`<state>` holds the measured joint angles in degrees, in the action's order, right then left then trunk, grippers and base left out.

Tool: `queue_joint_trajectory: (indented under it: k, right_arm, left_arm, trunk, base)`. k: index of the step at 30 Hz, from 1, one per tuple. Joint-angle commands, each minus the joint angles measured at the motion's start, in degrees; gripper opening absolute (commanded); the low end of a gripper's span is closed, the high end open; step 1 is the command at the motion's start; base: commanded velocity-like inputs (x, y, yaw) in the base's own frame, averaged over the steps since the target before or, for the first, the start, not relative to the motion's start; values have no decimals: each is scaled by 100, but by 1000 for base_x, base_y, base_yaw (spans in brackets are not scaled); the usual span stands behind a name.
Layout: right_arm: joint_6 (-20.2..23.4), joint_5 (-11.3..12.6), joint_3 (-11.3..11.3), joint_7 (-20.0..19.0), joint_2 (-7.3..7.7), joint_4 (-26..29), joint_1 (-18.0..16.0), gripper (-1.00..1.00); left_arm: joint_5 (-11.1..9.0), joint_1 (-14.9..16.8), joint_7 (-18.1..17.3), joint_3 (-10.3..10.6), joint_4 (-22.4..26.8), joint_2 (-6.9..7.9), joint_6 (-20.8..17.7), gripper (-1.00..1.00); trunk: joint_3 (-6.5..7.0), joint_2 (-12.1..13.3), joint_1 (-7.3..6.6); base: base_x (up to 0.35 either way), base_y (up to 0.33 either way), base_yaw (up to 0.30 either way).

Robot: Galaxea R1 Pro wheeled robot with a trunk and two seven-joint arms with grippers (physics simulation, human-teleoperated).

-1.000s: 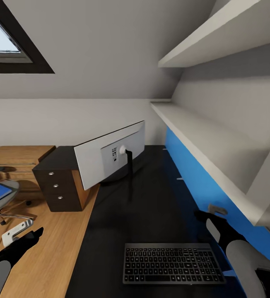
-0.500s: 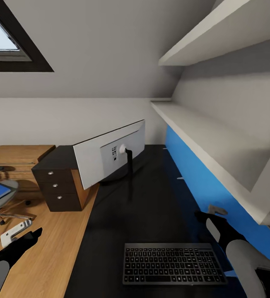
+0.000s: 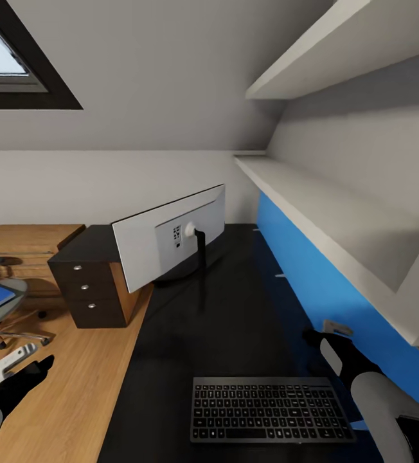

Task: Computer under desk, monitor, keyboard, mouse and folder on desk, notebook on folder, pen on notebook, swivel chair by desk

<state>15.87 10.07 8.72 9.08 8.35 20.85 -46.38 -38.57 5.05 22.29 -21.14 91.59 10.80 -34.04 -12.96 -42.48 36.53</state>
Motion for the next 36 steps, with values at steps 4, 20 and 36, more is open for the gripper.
queue_joint_trajectory:
  k: [4, 20, 36]
  right_arm:
    - [29, 72, 5, 32, 13, 14, -3, 100]
    - [30, 463, 23, 81, 48, 7, -3, 100]
    - [263, 705, 51, 371, 73, 7, -3, 100]
  left_arm:
    - [-63, 4, 48, -26, 5, 1, -23, 100]
    - [-72, 4, 47, -126, -9, -8, -24, 100]
    - [-70, 4, 48, -191, -9, -16, -24, 100]
  trunk:
    - [-81, -169, 90]
    - [-369, -811, 441]
    - [-656, -1453, 793]
  base:
    - [0, 0, 0]
    - [0, 0, 0]
    - [0, 0, 0]
